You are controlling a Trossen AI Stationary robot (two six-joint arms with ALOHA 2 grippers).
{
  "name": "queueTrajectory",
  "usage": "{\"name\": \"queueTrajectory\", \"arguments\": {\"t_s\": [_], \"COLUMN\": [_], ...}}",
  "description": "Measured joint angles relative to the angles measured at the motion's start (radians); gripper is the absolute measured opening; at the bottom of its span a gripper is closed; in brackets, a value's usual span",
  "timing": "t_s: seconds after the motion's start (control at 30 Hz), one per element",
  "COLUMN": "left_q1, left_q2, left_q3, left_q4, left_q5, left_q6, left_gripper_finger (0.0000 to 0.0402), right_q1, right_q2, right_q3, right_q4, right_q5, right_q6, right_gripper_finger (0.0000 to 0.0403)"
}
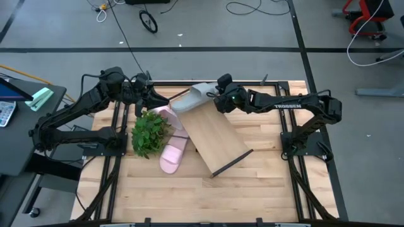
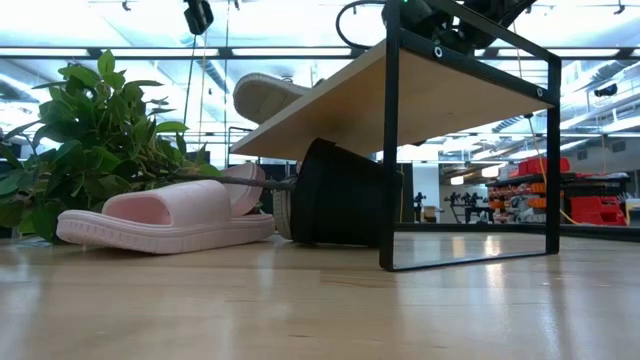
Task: Pick and place slides into the shelf
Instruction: Put the bottom gray slide on the shelf
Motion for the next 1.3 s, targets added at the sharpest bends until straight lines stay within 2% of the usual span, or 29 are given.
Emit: {"name": "queueTrajectory", "arguments": {"t_s": [0.63, 1.13, 1.3], "left_q1": [0.000, 0.000, 0.000], "left_q2": [0.000, 0.000, 0.000], "left_q3": [0.000, 0.000, 0.000], "left_q4": [-0.005, -0.013, -0.014], "left_q5": [0.000, 0.000, 0.000], "left_q6": [0.001, 0.002, 0.002], "left_gripper_finger": [0.0074, 0.0078, 0.0077], "right_q1": [0.000, 0.002, 0.003], "right_q2": [0.000, 0.001, 0.042], "right_q3": [0.000, 0.001, 0.002], "right_q4": [-0.011, -0.027, -0.037], "right_q5": [0.056, 0.007, 0.006], "right_q6": [0.110, 0.124, 0.120], "right_gripper_finger": [0.0036, 0.0036, 0.0036]}}
